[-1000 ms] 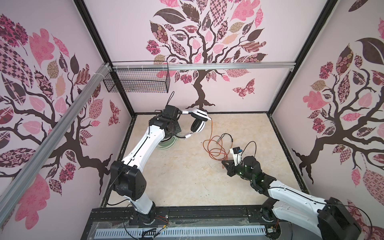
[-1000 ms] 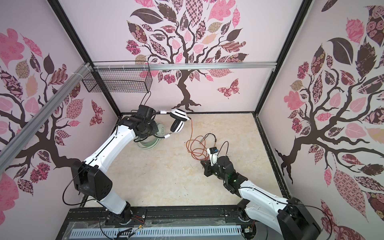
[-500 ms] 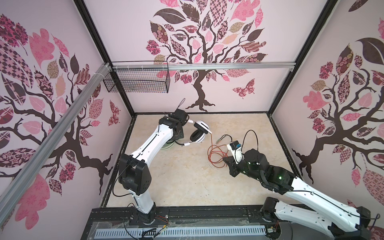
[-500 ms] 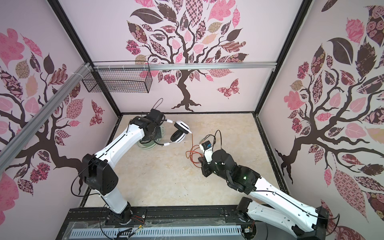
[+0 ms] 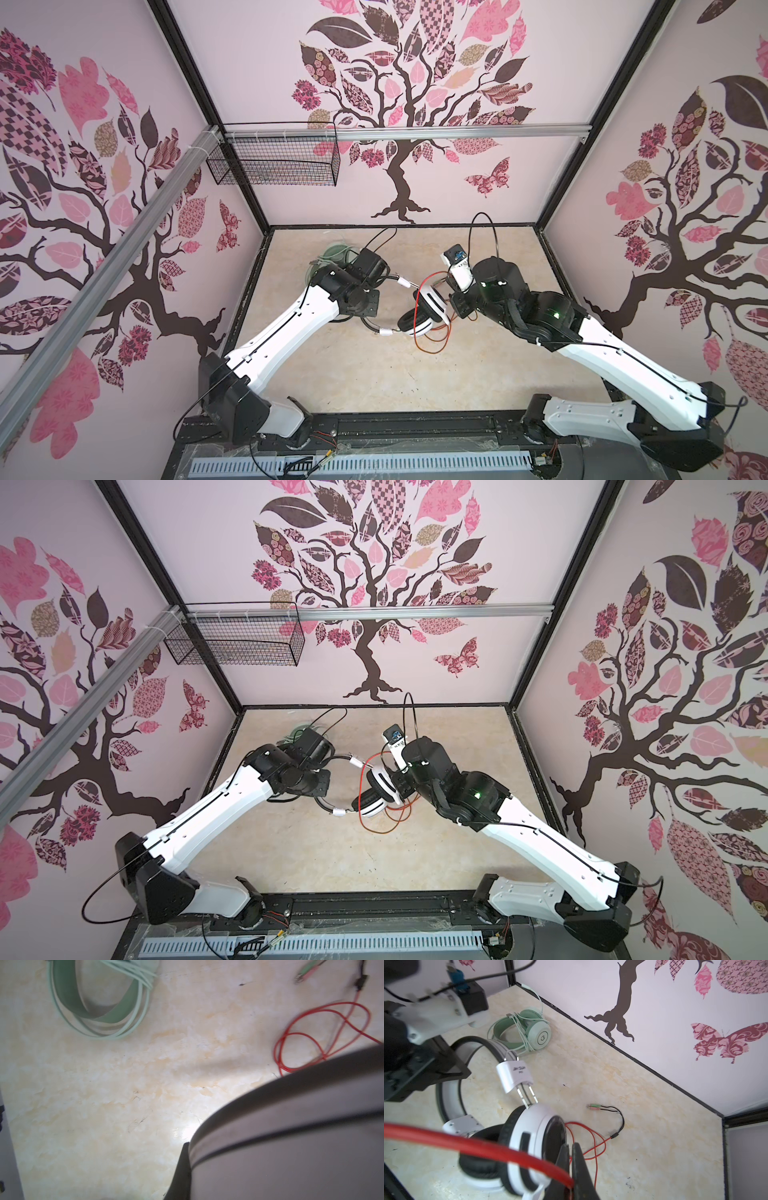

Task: Wrap the headphones
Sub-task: 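Lower the headset with the left gripper while the right pulls the red cable toward it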

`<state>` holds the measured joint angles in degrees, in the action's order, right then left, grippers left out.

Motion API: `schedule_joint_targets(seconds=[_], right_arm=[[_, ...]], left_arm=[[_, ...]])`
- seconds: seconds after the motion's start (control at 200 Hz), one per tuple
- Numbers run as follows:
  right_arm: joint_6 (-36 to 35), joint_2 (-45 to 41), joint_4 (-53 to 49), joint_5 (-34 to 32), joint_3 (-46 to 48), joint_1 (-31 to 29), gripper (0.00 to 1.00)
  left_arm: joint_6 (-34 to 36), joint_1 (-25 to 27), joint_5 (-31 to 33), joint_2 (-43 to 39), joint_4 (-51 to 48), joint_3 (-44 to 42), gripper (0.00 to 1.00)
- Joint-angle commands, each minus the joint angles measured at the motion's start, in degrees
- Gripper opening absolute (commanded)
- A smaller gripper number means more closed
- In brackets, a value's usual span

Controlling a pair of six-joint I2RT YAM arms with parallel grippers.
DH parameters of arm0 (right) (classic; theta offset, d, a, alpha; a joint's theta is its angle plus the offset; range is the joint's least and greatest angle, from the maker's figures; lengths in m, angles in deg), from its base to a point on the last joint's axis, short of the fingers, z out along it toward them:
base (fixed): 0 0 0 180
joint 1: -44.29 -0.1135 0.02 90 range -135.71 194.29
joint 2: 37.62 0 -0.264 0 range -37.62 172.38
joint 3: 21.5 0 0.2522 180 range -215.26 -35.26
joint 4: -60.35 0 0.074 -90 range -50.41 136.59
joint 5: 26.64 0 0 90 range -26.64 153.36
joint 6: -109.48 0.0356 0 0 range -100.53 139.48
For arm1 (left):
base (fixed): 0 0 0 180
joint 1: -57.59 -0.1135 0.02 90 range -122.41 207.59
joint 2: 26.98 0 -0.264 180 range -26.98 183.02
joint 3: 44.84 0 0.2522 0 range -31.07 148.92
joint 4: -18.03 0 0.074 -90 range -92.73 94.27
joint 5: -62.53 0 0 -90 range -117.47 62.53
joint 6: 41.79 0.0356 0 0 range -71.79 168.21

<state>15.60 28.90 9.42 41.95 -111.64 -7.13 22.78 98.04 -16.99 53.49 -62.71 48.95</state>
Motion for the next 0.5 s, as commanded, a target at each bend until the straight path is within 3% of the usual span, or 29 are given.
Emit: schedule_joint_targets(seconds=[0.0, 0.12, 0.22, 0.495], right_arm=[[-3.4, 2.85, -0.1, -3.02, -2.84, 0.0, 0.0], [-3.88, 5.39, 0.31, -4.45, -4.49, 0.99, 0.0], [-1.54, 7.1, -0.57, -1.12, -5.45, 6.74, 0.0], [2.72, 4.87, 4.57, 1.94, 2.61, 11.27, 0.0]], left_arm=[[0.97, 4.88, -4.97, -1.54, 2.6, -0.65, 0.0], [-0.14, 8.68, -3.9, -1.63, 0.65, -0.79, 0.0], [-1.93, 9.72, -5.24, -3.48, 2.13, -3.22, 0.0], [-4.53, 10.09, -10.73, -10.06, 5.13, -6.86, 0.0]])
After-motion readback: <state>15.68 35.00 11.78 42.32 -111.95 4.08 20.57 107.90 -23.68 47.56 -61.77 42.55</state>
